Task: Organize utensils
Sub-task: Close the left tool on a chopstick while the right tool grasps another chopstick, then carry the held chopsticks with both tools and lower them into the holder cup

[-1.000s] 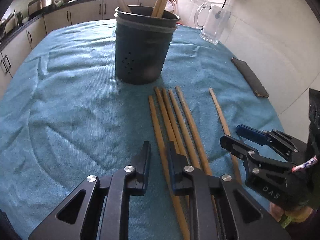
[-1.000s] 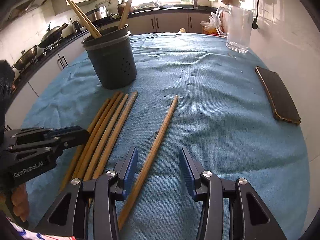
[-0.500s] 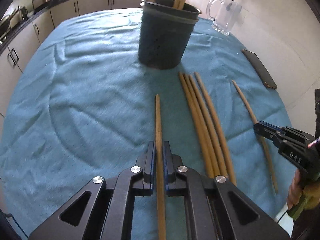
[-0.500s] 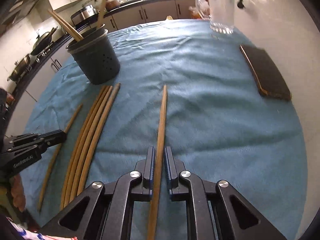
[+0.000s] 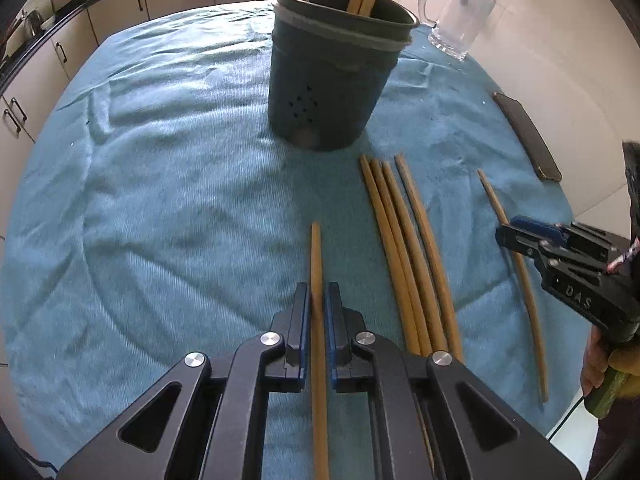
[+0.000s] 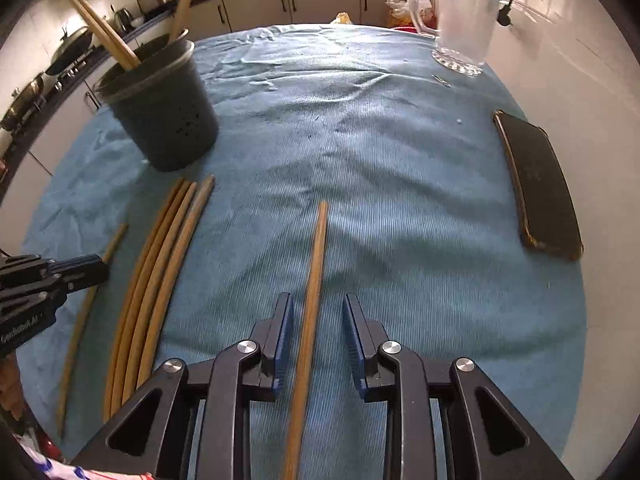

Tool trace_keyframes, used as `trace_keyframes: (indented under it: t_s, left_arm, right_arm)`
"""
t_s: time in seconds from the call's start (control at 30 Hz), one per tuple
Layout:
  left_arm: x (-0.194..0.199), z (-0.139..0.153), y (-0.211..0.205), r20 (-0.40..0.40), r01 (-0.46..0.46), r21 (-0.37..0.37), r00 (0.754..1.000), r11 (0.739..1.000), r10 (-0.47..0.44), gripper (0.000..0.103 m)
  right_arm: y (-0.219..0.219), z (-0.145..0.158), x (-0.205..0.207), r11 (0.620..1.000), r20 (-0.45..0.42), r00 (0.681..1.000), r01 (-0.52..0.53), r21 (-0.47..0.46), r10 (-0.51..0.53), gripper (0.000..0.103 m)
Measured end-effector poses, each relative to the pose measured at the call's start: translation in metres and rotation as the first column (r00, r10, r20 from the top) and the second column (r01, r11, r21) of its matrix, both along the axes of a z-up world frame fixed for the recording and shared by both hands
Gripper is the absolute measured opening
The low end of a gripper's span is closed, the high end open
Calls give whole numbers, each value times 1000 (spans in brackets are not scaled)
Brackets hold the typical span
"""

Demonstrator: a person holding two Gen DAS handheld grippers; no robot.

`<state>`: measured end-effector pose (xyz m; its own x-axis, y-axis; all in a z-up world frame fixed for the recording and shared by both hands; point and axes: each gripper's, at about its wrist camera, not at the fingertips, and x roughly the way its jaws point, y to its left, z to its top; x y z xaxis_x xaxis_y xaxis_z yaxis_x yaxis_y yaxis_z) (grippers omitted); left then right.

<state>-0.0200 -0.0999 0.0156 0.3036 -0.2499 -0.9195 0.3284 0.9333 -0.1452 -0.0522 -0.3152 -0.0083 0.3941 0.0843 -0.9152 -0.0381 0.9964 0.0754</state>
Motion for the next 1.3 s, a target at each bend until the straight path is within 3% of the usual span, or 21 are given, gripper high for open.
trace_keyframes:
  t_s: [0.23,0.47,0.67,0.97,1.3]
  left_arm:
    - [7,-1,-5,36,21,19,999,1000,-22,7]
    - [-3,-1,-3,82,29,11,996,1000,-29,5]
    - [-25,28,16,156,-23,-50,987,998,30,5]
    - [-86,99,51,333,-27,-159,940,987,79,5]
    - [-142,140,62,477,-10,-204,872,979,108,5]
  right_arm:
    - [4,-1,36,998,-43,999,5,-64,-7,19]
    - [16,-1,31,996,16,1000,22,-85,-21,6]
    - [4,22,17,998,103,993,55,34,-58,6]
    - [-2,99,-54,994,366,927,43,100,-77,6]
    - [8,134,-109,994,507,859,12,109,-65,6]
